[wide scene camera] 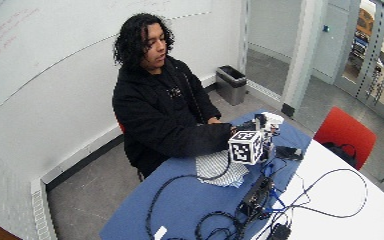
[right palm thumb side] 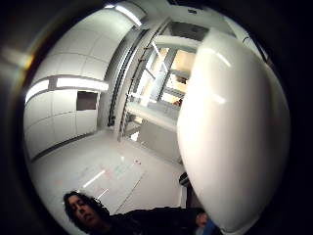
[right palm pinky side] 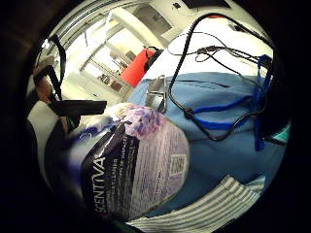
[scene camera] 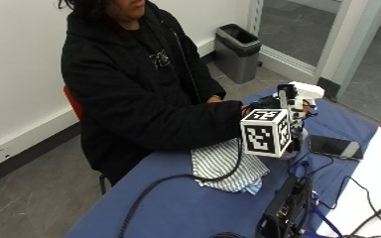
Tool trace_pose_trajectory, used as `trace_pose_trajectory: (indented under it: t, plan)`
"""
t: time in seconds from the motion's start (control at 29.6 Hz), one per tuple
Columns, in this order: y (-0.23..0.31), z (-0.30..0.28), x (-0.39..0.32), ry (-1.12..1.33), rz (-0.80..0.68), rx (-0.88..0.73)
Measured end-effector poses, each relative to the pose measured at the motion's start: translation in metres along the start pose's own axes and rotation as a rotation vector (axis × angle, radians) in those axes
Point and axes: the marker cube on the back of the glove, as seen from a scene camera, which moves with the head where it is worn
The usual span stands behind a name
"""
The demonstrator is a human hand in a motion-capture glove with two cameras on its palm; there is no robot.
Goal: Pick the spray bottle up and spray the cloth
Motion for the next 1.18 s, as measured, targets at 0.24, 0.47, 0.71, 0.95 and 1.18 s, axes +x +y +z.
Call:
trace_pose_trajectory:
  t: [0.24, 0.47, 0.71, 0.95, 1.18]
  plan:
    - [-0.001, -0.002, 0.001, -0.008, -0.004, 0.0]
    - [0.0, -0.003, 0.002, -0.016, 0.004, -0.022]
    - [0.016, -0.016, 0.004, 0.055, 0.098, -0.138]
    - [0.043, -0.043, 0.004, 0.307, 0.091, -0.204]
    - [0.048, -0.069, -0.002, 0.57, 0.06, -0.316]
